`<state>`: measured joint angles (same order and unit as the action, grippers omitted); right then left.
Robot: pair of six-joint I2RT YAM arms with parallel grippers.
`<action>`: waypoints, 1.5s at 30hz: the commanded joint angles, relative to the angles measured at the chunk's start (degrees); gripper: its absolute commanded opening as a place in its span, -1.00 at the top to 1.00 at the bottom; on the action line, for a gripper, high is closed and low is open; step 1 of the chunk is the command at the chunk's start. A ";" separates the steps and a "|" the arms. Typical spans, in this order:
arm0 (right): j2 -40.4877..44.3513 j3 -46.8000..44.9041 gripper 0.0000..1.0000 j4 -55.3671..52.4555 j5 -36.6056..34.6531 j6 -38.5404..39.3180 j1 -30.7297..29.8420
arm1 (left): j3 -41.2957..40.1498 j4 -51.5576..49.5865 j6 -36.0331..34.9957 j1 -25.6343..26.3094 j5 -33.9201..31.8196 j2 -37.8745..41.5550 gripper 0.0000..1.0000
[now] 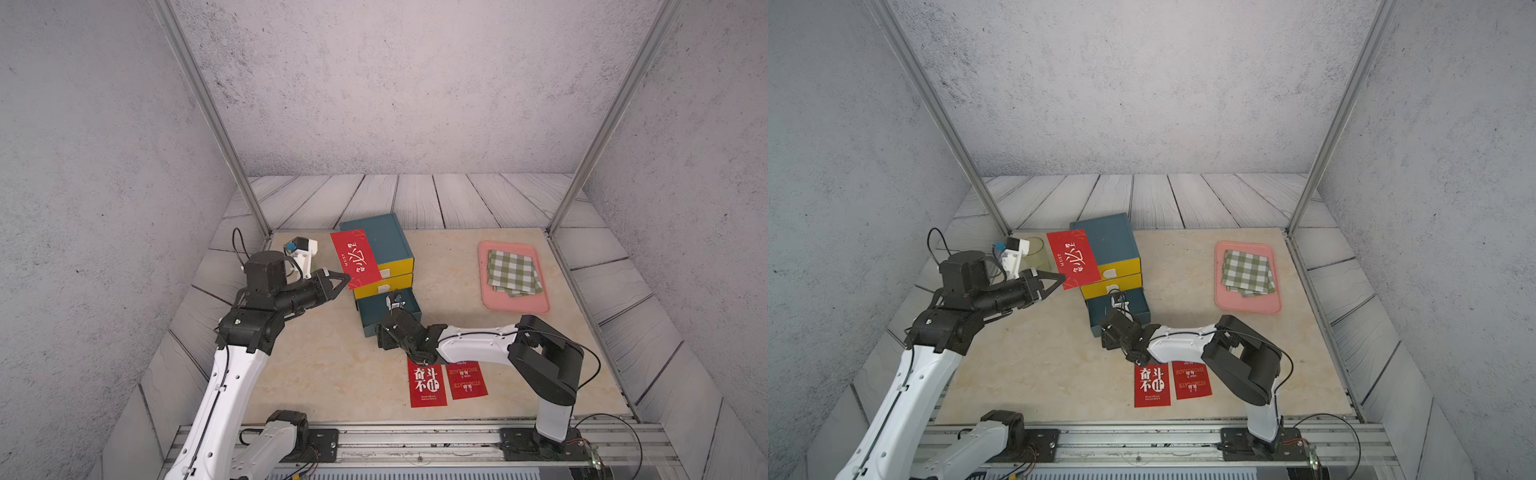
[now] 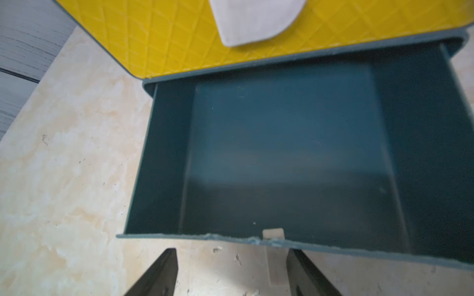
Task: Take the postcards out of the drawer
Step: Close the drawer in the storage box.
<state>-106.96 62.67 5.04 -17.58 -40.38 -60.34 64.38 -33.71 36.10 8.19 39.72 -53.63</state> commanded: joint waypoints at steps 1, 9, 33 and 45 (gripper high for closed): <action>-2.12 -0.20 -0.43 2.11 0.24 1.90 0.84 | -0.94 -7.14 -2.65 -0.54 0.00 2.06 0.93; -4.84 2.09 -0.43 3.45 -0.17 2.41 1.18 | -4.95 -12.13 -1.91 -0.53 -3.24 7.36 0.94; -10.41 6.10 -0.41 8.92 1.51 1.78 4.21 | -11.03 -21.70 -3.77 -0.33 -7.16 11.04 0.93; -12.66 5.18 -0.35 14.41 1.15 -0.31 4.88 | -12.94 -22.67 -3.67 -0.19 -7.11 11.03 0.92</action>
<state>-117.99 67.83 17.06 -15.99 -40.07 -55.92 52.16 -55.68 32.99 8.10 32.71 -42.83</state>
